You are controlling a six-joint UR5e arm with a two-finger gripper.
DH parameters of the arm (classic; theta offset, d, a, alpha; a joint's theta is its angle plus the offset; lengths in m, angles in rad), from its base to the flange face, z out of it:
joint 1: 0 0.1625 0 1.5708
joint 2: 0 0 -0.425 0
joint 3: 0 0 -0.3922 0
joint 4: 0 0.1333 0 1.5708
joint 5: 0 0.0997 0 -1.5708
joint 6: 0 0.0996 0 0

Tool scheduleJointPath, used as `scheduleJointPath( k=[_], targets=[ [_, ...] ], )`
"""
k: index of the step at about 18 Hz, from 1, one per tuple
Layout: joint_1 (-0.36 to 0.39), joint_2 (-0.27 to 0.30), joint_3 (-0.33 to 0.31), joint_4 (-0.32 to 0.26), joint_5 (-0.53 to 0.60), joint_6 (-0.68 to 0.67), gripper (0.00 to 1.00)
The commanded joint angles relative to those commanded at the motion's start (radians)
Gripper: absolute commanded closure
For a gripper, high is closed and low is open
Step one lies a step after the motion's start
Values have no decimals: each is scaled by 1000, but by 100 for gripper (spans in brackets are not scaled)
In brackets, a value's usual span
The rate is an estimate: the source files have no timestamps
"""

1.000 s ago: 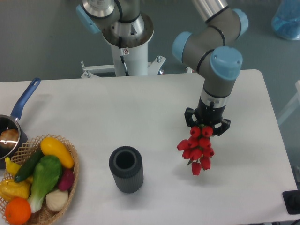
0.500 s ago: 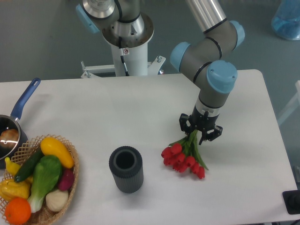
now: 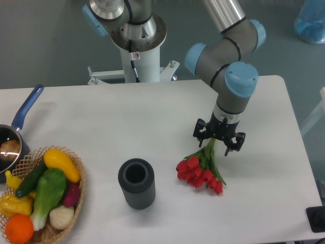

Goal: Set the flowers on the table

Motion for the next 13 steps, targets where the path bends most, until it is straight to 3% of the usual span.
scheduleJointPath(
  k=[6, 13],
  targets=[
    [6, 74, 49, 2, 9, 9, 0],
    [48, 141, 48, -8, 9, 46, 0]
  ],
)
